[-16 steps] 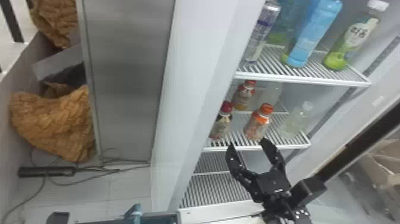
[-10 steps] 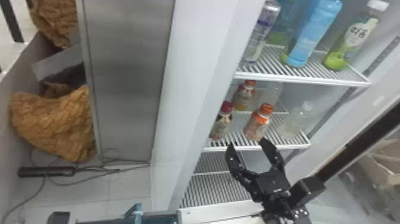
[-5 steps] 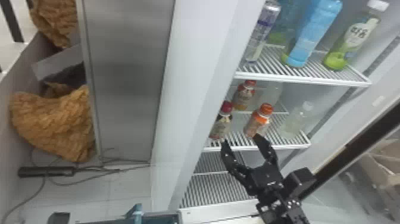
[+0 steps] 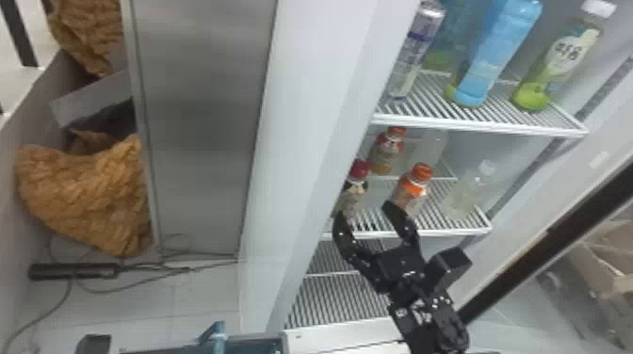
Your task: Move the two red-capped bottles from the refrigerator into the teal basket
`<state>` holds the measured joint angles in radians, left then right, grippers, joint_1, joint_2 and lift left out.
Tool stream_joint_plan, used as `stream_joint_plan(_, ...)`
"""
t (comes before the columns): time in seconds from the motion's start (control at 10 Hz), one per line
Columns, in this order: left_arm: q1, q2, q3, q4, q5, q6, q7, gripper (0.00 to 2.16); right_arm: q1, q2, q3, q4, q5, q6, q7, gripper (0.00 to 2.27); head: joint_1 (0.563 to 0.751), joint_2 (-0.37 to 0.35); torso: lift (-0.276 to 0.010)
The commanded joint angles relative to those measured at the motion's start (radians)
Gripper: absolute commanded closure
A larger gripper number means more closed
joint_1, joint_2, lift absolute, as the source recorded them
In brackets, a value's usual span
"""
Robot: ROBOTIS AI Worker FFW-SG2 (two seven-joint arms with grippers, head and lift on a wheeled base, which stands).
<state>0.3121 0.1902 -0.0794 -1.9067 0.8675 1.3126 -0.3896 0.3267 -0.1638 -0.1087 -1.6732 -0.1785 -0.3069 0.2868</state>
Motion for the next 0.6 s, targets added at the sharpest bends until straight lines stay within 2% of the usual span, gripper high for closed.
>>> stream_joint_plan(0.0,0.0,0.0,0.0,0.003,0.002,-0.002,0.0,1.17,-0.032,-0.002,0.009,0.032,0.013,0.0,-0.001,0.1,0.695,-0.35,-0.224)
stream_joint_plan(0.5,-0.01,0.0,-0.008,0.011,0.006,-0.009,0.0,1.17,-0.108,-0.011,0.043,0.111,0.033,0.0,-0.021,0.11,0.695,-0.35,-0.224)
